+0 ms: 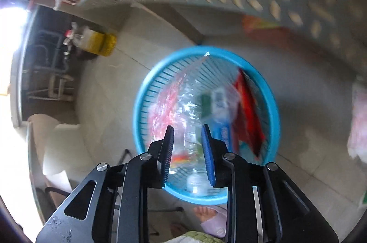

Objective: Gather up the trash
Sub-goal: 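Move both grippers back over the table toward the sponge and can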

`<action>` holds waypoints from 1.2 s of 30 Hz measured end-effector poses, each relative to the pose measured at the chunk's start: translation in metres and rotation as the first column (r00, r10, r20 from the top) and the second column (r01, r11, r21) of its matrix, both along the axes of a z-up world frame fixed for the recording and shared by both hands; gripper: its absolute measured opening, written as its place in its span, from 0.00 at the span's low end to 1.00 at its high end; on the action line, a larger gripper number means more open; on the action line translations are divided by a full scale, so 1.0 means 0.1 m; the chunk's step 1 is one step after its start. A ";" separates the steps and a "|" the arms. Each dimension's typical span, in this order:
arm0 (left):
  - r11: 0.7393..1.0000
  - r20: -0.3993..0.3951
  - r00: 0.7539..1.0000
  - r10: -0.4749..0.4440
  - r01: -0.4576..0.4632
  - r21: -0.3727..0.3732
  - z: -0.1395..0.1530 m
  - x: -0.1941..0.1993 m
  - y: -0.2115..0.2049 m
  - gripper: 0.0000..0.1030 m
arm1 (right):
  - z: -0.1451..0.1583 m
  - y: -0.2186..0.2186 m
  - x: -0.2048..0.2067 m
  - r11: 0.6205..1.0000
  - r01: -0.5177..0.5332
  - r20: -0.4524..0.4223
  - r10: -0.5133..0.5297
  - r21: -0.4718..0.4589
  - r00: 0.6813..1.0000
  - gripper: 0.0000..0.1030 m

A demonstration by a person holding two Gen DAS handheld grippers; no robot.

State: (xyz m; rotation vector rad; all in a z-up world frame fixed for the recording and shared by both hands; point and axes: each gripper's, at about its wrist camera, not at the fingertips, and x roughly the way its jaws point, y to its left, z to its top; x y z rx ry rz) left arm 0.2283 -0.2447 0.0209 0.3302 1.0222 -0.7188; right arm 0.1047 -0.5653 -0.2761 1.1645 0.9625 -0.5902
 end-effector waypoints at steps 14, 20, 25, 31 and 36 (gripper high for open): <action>0.947 0.003 0.965 0.263 -0.257 -0.194 0.23 -0.17 1.37 0.68 | 0.85 0.46 -0.30 0.978 -0.102 0.033 0.110 -0.184 0.993 0.43; 0.911 0.007 0.948 0.317 -0.303 -0.279 0.31 -0.26 1.87 0.73 | 1.57 1.04 -0.26 0.915 -0.246 0.097 0.290 -0.319 0.952 0.58; 0.877 -0.011 0.923 0.384 -0.369 -0.307 0.26 -0.35 2.27 0.73 | 2.05 1.42 -0.13 0.851 -0.353 0.151 0.438 -0.389 0.886 0.63; 0.841 -0.037 0.885 0.464 -0.453 -0.296 0.13 -0.49 2.63 0.74 | 2.42 1.86 0.11 0.759 -0.491 0.205 0.610 -0.428 0.765 0.66; 0.804 -0.056 0.852 0.521 -0.512 -0.301 0.00 -0.59 2.90 0.74 | 2.52 2.31 0.41 0.675 -0.603 0.231 0.725 -0.425 0.649 0.66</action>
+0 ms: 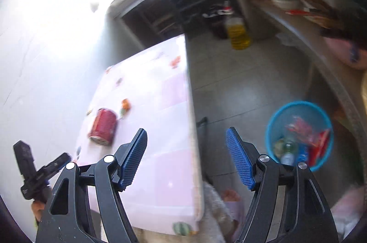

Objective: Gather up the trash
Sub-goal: 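Move both grippers back over the table toward the sponge and can, then grasp the pink knitted sponge with the left gripper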

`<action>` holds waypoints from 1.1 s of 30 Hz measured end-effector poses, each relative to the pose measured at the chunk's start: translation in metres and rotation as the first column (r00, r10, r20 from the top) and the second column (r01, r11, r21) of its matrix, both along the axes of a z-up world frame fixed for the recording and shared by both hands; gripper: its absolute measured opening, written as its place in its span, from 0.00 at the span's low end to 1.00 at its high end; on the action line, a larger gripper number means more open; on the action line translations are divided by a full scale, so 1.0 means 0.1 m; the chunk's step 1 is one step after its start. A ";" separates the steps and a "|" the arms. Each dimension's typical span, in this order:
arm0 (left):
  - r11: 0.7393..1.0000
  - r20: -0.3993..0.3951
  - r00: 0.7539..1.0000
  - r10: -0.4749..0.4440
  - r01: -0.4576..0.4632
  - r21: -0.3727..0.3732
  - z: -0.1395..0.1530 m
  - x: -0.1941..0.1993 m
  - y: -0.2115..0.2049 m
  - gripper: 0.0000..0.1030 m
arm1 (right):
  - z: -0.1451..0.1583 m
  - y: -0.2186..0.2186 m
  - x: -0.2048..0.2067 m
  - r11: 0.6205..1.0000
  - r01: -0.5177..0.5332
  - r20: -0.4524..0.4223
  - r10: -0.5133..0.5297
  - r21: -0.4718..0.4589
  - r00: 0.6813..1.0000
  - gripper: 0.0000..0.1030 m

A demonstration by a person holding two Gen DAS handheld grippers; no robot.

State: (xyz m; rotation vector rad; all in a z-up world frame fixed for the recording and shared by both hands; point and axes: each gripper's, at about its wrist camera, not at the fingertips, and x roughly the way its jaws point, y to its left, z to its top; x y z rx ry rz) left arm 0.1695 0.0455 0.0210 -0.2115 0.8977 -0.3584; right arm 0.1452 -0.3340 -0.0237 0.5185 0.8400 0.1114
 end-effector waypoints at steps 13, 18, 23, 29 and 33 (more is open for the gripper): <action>0.996 -0.023 0.999 0.030 -0.032 -0.084 -0.19 0.06 0.31 0.74 | -0.08 1.20 1.33 0.948 -0.318 -0.098 0.319 0.019 0.943 0.56; 0.994 -0.012 1.000 0.026 -0.027 -0.103 -0.22 0.08 0.36 0.74 | -0.32 1.40 1.88 0.952 -0.306 -0.197 0.304 0.021 0.932 0.46; 0.994 -0.001 0.999 0.039 -0.039 -0.105 -0.24 0.17 0.47 0.74 | -0.50 1.53 2.17 0.955 -0.297 -0.258 0.286 -0.007 0.923 0.38; 0.995 0.019 0.996 0.090 -0.089 -0.043 -0.12 0.65 0.69 0.74 | -0.55 1.64 2.25 0.945 -0.323 -0.277 0.296 -0.057 0.914 0.36; 0.994 0.027 0.997 0.077 -0.079 0.080 -0.08 1.22 0.76 0.74 | -0.55 1.72 2.26 0.935 -0.344 -0.282 0.308 -0.089 0.909 0.36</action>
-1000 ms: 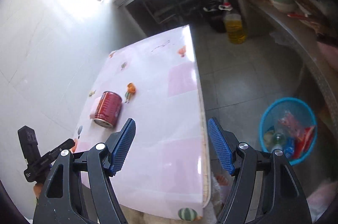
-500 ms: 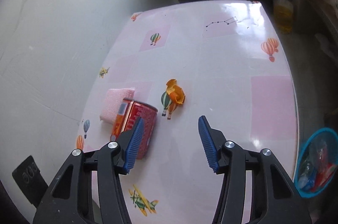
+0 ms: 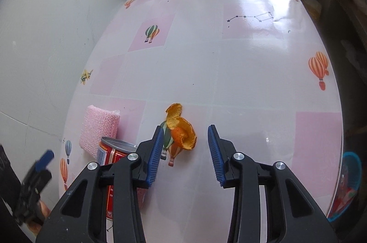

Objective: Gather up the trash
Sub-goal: 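Grasp the pink knitted sponge with the left gripper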

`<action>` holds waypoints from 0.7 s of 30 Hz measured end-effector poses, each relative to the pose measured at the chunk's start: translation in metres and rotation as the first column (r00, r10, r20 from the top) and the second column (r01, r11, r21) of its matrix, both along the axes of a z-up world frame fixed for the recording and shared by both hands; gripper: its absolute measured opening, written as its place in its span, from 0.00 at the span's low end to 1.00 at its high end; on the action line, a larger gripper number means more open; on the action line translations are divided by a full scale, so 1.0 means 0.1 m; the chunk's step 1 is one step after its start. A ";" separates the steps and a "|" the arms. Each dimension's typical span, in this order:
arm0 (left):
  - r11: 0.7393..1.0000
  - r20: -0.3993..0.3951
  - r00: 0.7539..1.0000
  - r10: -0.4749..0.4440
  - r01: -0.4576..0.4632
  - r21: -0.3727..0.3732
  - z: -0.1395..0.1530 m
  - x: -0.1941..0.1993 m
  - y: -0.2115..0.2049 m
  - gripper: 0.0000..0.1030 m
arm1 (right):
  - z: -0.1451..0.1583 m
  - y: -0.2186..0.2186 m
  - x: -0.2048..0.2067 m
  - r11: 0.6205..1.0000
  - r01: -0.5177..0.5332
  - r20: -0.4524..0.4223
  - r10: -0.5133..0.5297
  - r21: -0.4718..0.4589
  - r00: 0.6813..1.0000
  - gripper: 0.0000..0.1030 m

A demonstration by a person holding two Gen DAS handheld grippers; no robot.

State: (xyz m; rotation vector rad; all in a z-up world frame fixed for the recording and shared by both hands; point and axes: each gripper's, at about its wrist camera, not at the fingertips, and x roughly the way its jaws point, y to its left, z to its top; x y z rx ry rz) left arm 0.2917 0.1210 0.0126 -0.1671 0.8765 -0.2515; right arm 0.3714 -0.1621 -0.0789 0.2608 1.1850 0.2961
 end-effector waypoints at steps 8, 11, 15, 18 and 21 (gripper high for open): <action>0.985 -0.104 0.994 -0.031 0.048 0.168 -0.38 0.95 -0.20 0.73 | -0.11 0.07 -0.02 0.999 -0.025 -0.009 0.025 -0.033 1.000 0.27; 0.977 -0.123 0.991 -0.052 0.076 0.198 -0.51 1.02 -0.28 0.69 | -0.12 0.07 -0.02 0.998 -0.039 -0.016 0.038 -0.047 0.999 0.20; 0.975 -0.102 0.994 -0.049 0.070 0.212 -0.51 0.95 -0.27 0.69 | -0.13 0.10 -0.03 0.997 -0.059 -0.015 0.058 -0.055 0.998 0.10; 0.972 -0.101 0.994 -0.037 0.059 0.227 -0.51 0.91 -0.23 0.69 | -0.10 0.10 -0.06 0.995 -0.062 0.000 0.062 -0.081 0.998 0.04; 0.966 -0.092 0.995 -0.027 0.049 0.253 -0.51 0.82 -0.16 0.69 | -0.09 0.04 -0.12 0.994 -0.043 0.001 0.043 -0.098 0.999 0.02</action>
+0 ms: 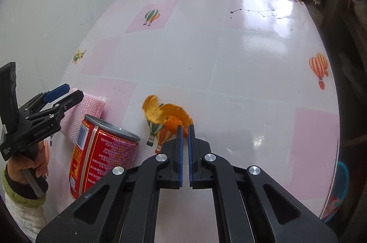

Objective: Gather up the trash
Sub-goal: 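Grasp the pink knitted sponge with the left gripper, then grasp the red can with the right gripper while the left gripper holds the sponge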

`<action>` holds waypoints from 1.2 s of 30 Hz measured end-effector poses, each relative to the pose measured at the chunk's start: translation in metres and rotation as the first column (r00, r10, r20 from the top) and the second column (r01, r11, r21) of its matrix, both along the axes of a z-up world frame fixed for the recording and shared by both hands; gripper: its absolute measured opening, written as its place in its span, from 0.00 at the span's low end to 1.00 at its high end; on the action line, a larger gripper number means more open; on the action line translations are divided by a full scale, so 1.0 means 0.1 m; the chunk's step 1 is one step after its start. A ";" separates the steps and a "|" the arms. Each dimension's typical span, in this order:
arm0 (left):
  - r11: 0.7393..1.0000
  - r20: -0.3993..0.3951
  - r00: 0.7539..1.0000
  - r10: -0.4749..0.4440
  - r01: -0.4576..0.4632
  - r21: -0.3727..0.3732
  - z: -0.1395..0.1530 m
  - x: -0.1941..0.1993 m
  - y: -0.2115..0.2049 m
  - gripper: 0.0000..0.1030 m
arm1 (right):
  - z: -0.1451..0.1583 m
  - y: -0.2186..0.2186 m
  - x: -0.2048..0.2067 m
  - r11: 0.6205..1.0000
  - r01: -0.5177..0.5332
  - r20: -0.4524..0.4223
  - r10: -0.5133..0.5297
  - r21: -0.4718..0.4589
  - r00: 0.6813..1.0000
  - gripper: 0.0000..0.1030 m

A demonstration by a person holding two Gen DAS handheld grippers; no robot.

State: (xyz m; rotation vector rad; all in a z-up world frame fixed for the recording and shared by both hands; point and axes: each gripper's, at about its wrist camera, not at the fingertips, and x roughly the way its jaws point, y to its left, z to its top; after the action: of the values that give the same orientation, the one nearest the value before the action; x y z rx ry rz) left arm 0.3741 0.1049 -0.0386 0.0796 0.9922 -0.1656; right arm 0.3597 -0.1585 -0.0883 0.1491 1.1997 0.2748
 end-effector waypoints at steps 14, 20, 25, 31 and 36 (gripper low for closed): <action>0.989 -0.014 0.992 0.125 -0.126 -0.073 -0.01 -0.93 0.46 0.69 | 0.28 -0.42 -0.55 0.995 0.045 0.035 -0.049 0.094 0.998 0.05; 0.962 -0.046 0.981 0.191 -0.196 -0.187 -0.04 -1.38 0.59 0.69 | 0.43 -0.10 -0.48 0.962 -0.008 0.003 0.007 0.274 1.000 0.58; 0.948 -0.048 0.979 0.199 -0.204 -0.245 -0.04 -1.61 0.62 0.69 | 0.27 0.30 -0.22 0.955 -0.014 -0.094 0.044 0.297 0.995 0.70; 0.924 -0.056 0.976 0.209 -0.216 -0.317 -0.03 -1.73 0.70 0.69 | 0.05 0.53 -0.01 0.961 0.014 -0.177 0.037 0.275 0.984 0.72; 0.906 -0.052 0.976 0.212 -0.216 -0.365 -0.05 -1.89 0.79 0.69 | 0.00 0.58 0.02 0.963 -0.001 -0.183 0.052 0.268 0.982 0.64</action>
State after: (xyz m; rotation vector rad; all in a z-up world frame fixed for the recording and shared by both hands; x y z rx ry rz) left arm 0.1849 0.1838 -0.0433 -0.3755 0.9595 -0.1484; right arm 0.3615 -0.1001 -0.0886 0.4018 1.3496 0.4539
